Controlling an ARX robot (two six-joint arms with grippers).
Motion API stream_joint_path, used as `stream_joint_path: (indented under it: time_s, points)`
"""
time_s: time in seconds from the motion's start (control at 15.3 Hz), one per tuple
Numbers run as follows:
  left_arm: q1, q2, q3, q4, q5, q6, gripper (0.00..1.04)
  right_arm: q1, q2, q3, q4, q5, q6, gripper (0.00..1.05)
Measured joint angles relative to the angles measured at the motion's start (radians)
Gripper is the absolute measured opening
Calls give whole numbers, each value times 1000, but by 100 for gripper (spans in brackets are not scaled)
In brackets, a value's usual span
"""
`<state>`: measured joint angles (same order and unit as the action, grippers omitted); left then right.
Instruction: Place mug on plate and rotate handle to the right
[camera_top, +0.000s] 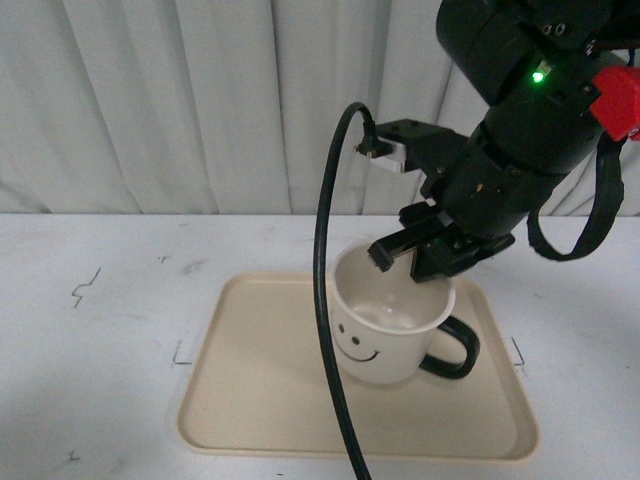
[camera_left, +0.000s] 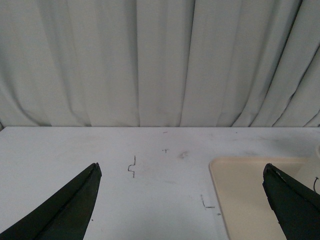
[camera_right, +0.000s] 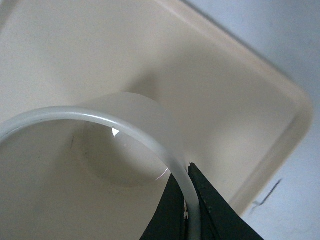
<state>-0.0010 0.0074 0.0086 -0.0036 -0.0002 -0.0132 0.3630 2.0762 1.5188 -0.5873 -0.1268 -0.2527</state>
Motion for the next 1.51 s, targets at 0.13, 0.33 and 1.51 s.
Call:
stream_joint_path:
  time_s: [0.13, 0.33, 1.51]
  points:
    - [0, 0, 0, 0, 0, 0, 98, -13, -1, 36, -93, -9, -277, 3]
    - [0, 0, 0, 0, 0, 0, 98, 6, 21, 127, -172, -68, -597, 3]
    - [0, 0, 0, 0, 0, 0, 98, 69, 142, 190, -182, -126, -725, 65]
